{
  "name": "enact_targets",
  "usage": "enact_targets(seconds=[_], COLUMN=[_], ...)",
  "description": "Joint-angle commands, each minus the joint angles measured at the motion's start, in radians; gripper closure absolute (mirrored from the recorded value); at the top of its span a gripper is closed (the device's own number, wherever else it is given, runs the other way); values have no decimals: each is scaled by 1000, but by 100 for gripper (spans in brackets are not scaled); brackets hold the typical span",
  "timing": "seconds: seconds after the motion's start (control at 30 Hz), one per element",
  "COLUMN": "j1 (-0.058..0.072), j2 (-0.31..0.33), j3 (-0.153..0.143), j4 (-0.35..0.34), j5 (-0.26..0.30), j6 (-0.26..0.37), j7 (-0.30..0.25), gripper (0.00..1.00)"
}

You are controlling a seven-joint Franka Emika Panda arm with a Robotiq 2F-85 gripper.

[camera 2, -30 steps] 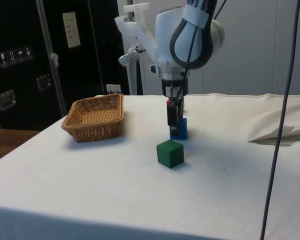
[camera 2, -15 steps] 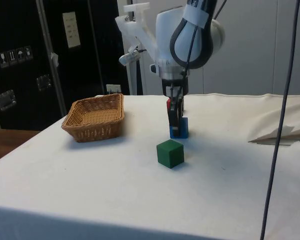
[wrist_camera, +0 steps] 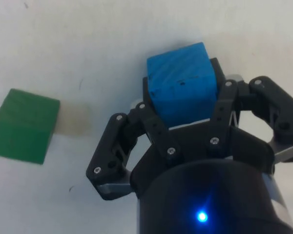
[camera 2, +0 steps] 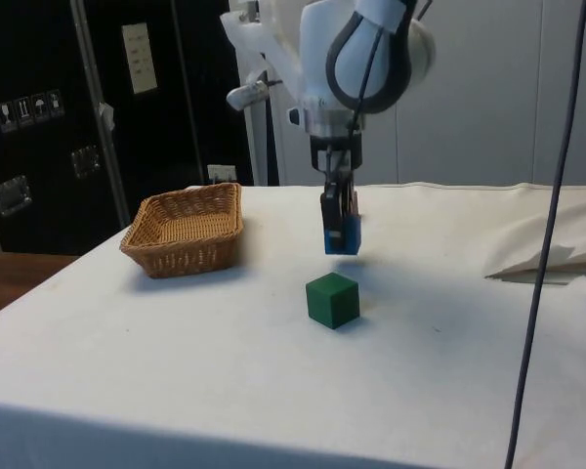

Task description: Pick up the blue cube and place it into the basket.

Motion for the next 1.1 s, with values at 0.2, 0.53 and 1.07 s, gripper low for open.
enact_targets(seconds=[0.2, 0.53, 1.07], j1=[2, 0, 0], j2=[-80, -165, -242], j3=[-9, -9, -5], j4=[2, 11, 87], j5=[-16, -18, -15], j6=[-81, -169, -321], j7=[10, 10, 11], gripper=[100, 100, 100])
